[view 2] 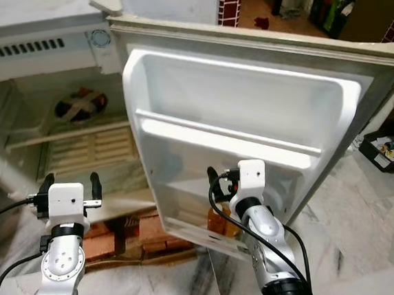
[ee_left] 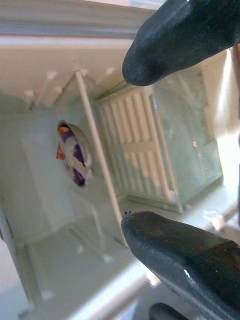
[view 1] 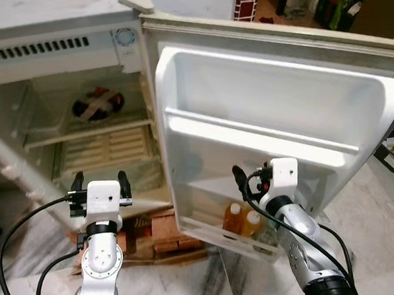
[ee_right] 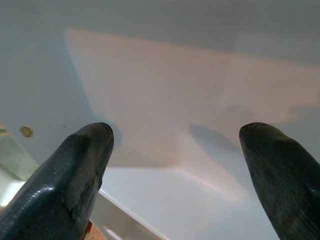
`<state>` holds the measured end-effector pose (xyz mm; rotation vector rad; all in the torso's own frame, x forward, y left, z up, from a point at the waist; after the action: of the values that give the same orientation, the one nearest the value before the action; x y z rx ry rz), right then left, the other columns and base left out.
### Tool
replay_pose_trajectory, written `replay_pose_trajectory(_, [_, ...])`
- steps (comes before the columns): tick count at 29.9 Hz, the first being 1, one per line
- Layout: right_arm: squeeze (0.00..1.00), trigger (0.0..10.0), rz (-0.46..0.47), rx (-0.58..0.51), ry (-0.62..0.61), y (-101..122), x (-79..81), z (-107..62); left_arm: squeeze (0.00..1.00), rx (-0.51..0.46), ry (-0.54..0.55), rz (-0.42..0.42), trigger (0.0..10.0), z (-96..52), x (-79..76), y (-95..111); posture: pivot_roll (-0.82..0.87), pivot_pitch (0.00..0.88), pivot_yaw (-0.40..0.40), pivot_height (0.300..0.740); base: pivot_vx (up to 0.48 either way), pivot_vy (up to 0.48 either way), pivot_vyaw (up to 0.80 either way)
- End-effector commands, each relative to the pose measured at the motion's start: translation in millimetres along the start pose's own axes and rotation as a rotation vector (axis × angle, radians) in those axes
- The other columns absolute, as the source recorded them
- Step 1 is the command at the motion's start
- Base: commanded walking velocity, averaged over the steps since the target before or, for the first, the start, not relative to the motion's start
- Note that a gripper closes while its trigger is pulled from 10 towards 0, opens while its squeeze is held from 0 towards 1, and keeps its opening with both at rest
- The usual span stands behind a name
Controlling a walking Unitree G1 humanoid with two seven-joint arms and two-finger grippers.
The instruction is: Restocking fridge
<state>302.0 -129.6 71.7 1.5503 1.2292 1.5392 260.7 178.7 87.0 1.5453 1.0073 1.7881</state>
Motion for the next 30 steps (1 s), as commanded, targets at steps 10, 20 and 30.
replay_pose_trajectory(10, [0.00, 10.0, -0.072, 0.010, -0.006, 5, -0.7, 2.3, 0.00, 0.016, -0.007, 0.010, 10.0, -2.0, -1.9, -3, 0.10, 0.000, -0.050, 0.740, -0.363, 0.000, 0.00])
replay_pose_trajectory(20, [0.00, 10.0, -0.050, -0.076, 0.017, 21, 0.2, 1.1, 0.00, 0.002, -0.014, 0.011, 10.0, -2.5, -1.9, -2, 0.10, 0.000, -0.047, 0.740, -0.087, 0.000, -0.09])
replay_pose_trajectory(30, [0.00, 10.0, -0.063, -0.112, 0.008, 26, -0.5, 1.4, 0.00, -0.002, -0.074, -0.008, 10.0, -6.9, -3.8, -3, 0.10, 0.000, -0.051, 0.740, 0.000, 0.000, 0.00])
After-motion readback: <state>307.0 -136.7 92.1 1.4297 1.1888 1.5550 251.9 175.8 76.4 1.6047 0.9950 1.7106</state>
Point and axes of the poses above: a point about 5 cm out from each wrist's last joint towards the gripper, its own z axis pointing out of the wrist towards the gripper, its own y axis along the axis of the wrist's last joint, x = y × z, the point moved 1 cm from there along z, pointing out of the wrist towards the gripper, and after that the axes turned 15 degrees about z, right-handed, at the moved point
